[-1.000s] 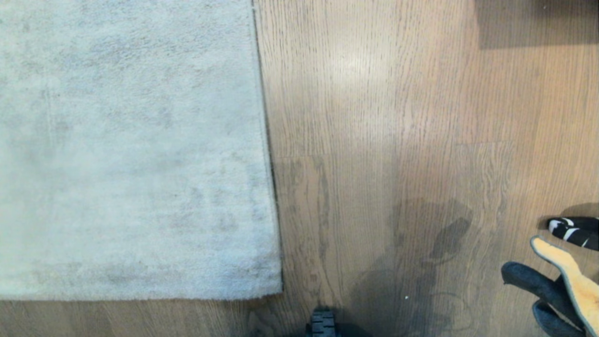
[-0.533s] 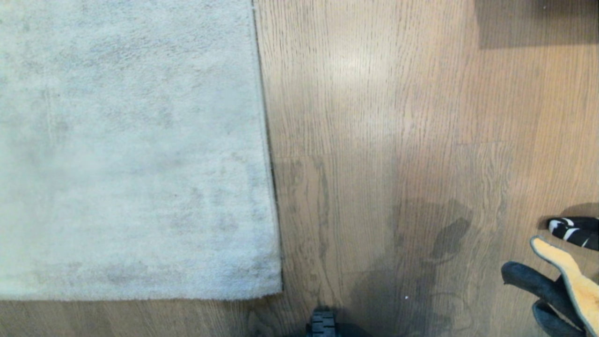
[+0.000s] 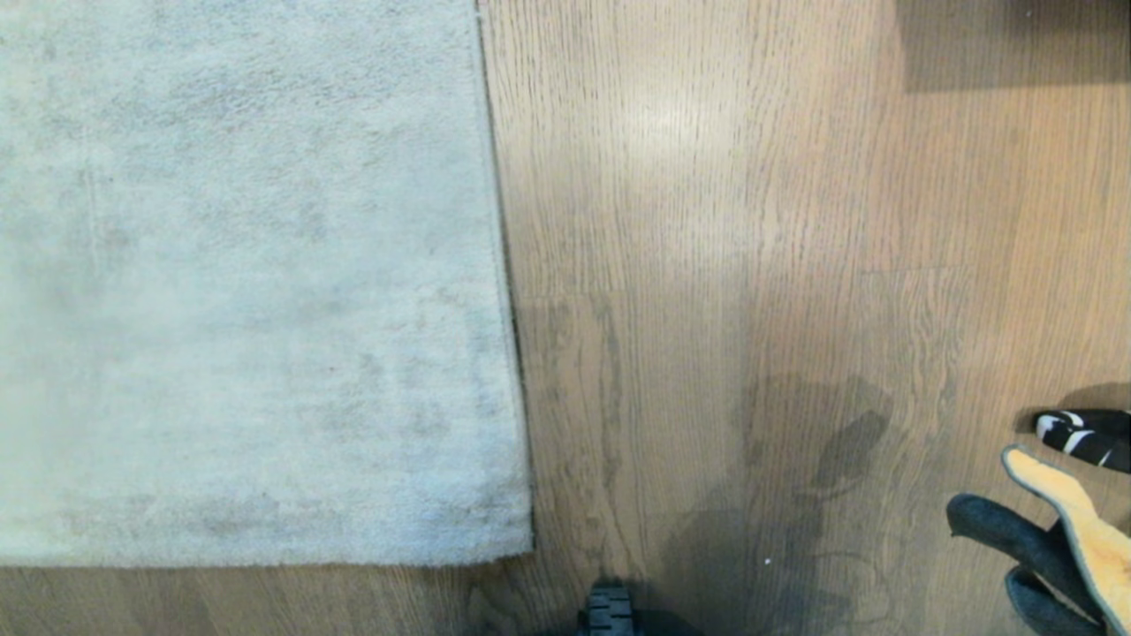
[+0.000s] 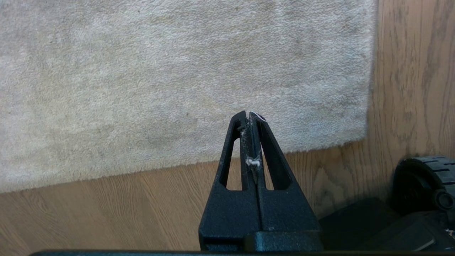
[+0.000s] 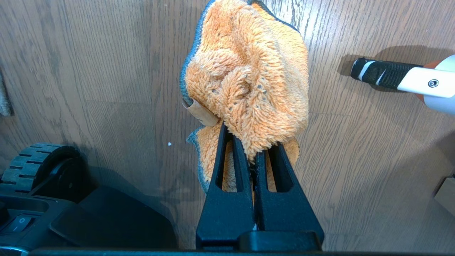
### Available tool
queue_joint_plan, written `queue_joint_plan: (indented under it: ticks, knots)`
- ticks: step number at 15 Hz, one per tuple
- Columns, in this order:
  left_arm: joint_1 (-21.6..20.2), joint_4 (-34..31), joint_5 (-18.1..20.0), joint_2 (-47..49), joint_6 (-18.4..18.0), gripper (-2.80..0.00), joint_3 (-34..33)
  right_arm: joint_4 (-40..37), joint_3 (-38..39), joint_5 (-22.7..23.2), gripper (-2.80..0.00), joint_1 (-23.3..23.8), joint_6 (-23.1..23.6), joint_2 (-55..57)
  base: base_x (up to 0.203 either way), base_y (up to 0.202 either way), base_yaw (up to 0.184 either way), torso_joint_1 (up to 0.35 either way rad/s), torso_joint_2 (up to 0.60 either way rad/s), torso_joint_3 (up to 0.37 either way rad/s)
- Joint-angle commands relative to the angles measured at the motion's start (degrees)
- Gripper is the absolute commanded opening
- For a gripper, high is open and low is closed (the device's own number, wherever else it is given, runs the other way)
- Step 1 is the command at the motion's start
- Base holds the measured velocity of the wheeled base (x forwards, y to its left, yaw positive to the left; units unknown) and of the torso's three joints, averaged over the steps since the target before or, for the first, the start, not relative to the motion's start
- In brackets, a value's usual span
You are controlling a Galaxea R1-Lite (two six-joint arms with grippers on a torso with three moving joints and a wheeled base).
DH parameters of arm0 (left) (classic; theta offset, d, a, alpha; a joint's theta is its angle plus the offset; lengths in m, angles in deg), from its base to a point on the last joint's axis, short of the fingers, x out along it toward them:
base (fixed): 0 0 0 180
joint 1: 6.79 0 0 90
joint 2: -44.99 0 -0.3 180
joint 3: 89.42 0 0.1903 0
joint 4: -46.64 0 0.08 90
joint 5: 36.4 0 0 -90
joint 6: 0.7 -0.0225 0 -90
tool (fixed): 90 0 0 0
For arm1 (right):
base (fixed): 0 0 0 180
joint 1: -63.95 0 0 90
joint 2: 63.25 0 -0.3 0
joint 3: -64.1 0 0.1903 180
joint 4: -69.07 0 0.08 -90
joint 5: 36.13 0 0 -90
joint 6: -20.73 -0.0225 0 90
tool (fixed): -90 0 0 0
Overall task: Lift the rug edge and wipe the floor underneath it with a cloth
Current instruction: Put down the rag
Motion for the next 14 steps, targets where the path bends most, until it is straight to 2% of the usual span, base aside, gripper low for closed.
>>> queue_joint_plan:
  ticks: [1,14]
  knots:
    - [0.0,-0.1,0.1,0.0,0.2,-2.80,-0.1,0.0,0.0,0.0,-2.80,0.0,0.1,0.1,0.000,0.000,0.000,0.000,0.00,0.000]
    - [0.0,-0.2,-0.1,0.0,0.1,-2.80,-0.1,0.0,0.0,0.0,-2.80,0.0,0.1,0.1,0.000,0.000,0.000,0.000,0.00,0.000]
